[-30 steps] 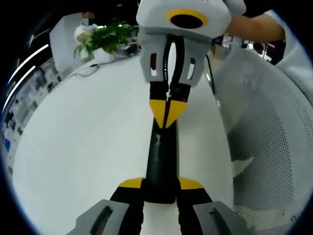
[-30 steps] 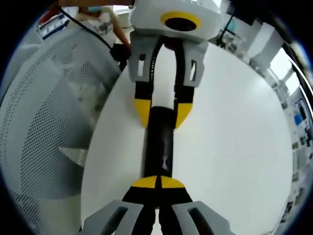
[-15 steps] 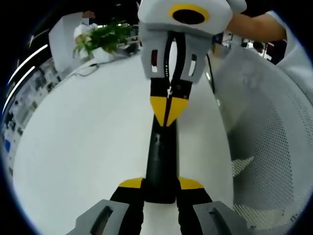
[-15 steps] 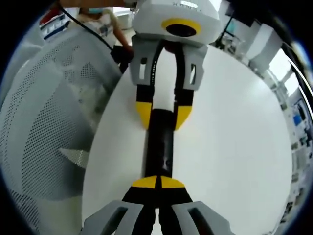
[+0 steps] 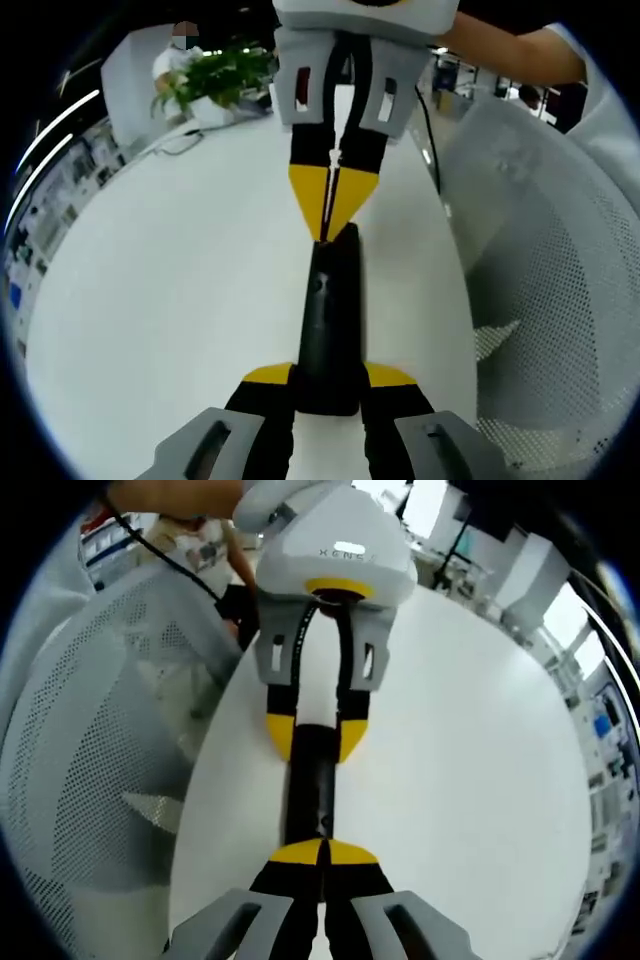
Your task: Press the specified remote control buttons in sequence, fully releasing each button before pressing the next.
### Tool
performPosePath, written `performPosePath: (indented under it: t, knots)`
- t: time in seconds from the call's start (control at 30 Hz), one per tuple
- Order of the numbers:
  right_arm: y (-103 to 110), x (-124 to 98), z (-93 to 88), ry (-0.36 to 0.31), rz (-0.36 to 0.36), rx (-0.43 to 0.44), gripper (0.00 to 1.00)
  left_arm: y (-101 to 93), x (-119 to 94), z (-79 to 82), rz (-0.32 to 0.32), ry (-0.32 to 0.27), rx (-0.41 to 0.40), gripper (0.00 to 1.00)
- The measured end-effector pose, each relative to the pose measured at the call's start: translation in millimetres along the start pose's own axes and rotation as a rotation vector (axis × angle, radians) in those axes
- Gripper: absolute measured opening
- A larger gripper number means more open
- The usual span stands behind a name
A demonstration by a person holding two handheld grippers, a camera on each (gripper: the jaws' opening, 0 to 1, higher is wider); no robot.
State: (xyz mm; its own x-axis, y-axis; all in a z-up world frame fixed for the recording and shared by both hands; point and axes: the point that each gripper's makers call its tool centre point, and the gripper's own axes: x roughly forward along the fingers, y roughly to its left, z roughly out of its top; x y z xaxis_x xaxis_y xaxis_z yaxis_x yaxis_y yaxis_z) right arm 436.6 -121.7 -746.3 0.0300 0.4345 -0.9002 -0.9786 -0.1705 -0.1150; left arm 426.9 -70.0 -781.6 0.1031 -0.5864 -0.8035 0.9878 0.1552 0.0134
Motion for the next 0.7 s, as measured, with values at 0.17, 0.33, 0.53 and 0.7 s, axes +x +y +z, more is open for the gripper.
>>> performPosePath:
  t: [0.17,0.33,0.53,0.7]
  knots:
    - [-2.9,-0.3,0.7,-0.002,0.004,0.001,0.0,-0.5,-0.1,0.4,-0.002,-0.001,0.001,0.24]
    - [-2.6,3.0,-0.2,0.003,0.017,-0.003,0.0,-0.8,-0.3,0.9,-0.003,-0.002,0.0,0.24]
    - [-3.5,8.1,0.1,0.008,0.031,-0.012,0.0,-0.7,-0.3,1.3,-0.003,-0.004,0.0,0.24]
    - [-2.8,13.7,1.5,0.008,0.043,-0.019,0.0,-0.7,-0.2,1.5,-0.003,-0.006,0.0,0.24]
